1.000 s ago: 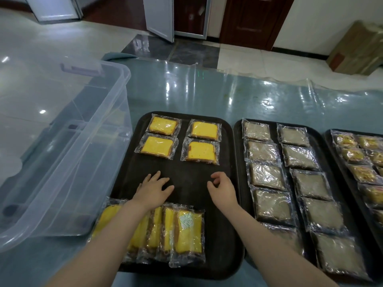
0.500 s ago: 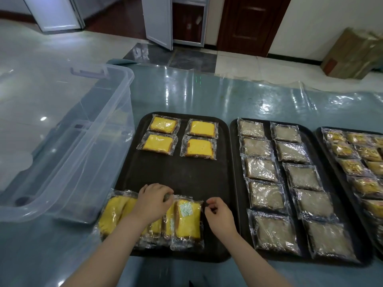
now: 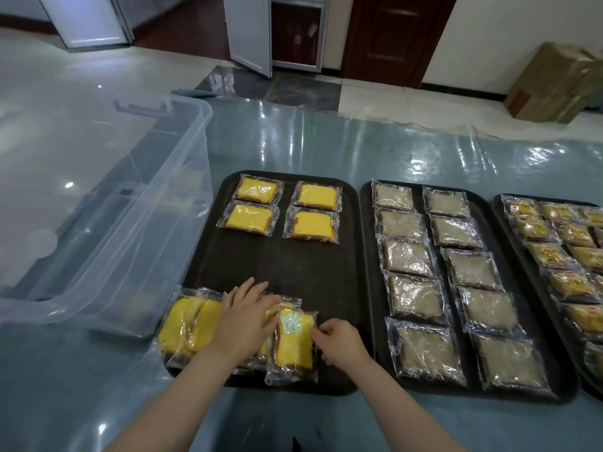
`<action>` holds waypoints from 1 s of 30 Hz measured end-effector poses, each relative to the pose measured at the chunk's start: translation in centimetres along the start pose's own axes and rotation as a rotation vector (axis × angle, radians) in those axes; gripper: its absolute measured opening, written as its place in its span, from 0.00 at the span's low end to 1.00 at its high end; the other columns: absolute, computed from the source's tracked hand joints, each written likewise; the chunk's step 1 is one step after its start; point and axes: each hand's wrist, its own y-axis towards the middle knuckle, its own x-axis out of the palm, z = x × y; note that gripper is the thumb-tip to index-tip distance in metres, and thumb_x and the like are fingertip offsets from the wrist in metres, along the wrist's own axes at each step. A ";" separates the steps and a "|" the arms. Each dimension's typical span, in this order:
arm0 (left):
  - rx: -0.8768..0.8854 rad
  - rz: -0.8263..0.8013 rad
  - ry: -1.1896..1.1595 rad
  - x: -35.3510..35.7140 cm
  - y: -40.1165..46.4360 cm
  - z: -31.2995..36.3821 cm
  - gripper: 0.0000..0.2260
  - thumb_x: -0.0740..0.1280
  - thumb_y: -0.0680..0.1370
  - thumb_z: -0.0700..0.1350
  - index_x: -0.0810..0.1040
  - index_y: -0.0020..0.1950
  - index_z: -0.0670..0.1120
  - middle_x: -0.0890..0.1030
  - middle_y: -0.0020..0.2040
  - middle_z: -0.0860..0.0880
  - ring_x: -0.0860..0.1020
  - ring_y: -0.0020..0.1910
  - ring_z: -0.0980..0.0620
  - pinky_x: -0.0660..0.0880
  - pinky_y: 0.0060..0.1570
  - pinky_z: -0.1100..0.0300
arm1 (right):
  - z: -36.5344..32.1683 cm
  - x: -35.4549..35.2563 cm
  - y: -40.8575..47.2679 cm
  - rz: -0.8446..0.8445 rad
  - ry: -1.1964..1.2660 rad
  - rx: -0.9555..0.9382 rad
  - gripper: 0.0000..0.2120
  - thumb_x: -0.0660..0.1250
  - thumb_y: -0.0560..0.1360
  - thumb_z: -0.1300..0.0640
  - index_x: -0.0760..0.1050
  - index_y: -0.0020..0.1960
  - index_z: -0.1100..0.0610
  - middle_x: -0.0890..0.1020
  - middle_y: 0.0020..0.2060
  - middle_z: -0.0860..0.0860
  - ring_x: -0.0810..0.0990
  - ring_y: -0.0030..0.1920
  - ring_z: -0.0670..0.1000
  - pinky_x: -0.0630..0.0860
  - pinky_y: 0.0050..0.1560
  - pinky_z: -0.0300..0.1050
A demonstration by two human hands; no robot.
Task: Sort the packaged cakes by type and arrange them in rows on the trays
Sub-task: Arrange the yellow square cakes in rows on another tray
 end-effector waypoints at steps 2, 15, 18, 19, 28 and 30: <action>0.000 0.006 0.017 0.0 -0.4 0.1 0.17 0.59 0.82 0.57 0.71 0.70 0.61 0.60 0.79 0.53 0.48 0.80 0.49 0.45 0.76 0.47 | 0.1 0.1 -0.1 -0.014 -0.018 -0.005 0.10 0.69 0.77 0.49 0.79 0.43 0.55 0.82 0.35 0.51 0.79 0.34 0.48 0.79 0.41 0.47; 0.205 -0.028 0.008 1.2 -2.6 1.5 0.29 0.43 0.79 0.65 0.68 0.74 0.58 0.62 0.78 0.57 0.51 0.79 0.55 0.40 0.75 0.58 | 0.5 0.2 -1.9 0.054 0.562 0.149 0.07 0.68 0.79 0.57 0.76 0.45 0.61 0.79 0.36 0.56 0.79 0.37 0.53 0.83 0.42 0.51; 0.245 -0.084 0.002 1.6 -3.3 2.2 0.30 0.43 0.79 0.67 0.66 0.76 0.58 0.60 0.78 0.59 0.48 0.78 0.59 0.38 0.75 0.60 | 0.0 0.1 -2.5 0.064 0.740 0.166 0.06 0.66 0.80 0.59 0.74 0.46 0.62 0.79 0.37 0.58 0.80 0.36 0.54 0.82 0.38 0.46; 0.252 -0.093 -0.009 1.5 -3.6 2.5 0.29 0.44 0.79 0.67 0.64 0.76 0.58 0.59 0.78 0.59 0.48 0.78 0.59 0.38 0.74 0.61 | -0.3 -0.1 -2.7 0.069 0.793 0.167 0.06 0.65 0.80 0.60 0.74 0.46 0.62 0.79 0.37 0.58 0.81 0.36 0.54 0.81 0.38 0.46; 0.291 -0.010 -0.101 1.9 -4.6 2.4 0.30 0.69 0.76 0.50 0.63 0.77 0.56 0.66 0.75 0.59 0.62 0.75 0.58 0.63 0.74 0.54 | -2.1 -1.0 -4.7 -0.004 1.087 0.139 0.08 0.66 0.80 0.61 0.75 0.55 0.66 0.84 0.50 0.63 0.85 0.47 0.59 0.83 0.45 0.48; 0.274 0.062 -0.140 1.5 -4.7 2.2 0.30 0.71 0.74 0.43 0.68 0.74 0.56 0.71 0.72 0.58 0.67 0.72 0.58 0.67 0.71 0.55 | -2.3 -0.9 -5.1 -0.033 1.115 0.109 0.09 0.67 0.80 0.60 0.75 0.56 0.66 0.85 0.50 0.63 0.85 0.48 0.58 0.82 0.46 0.48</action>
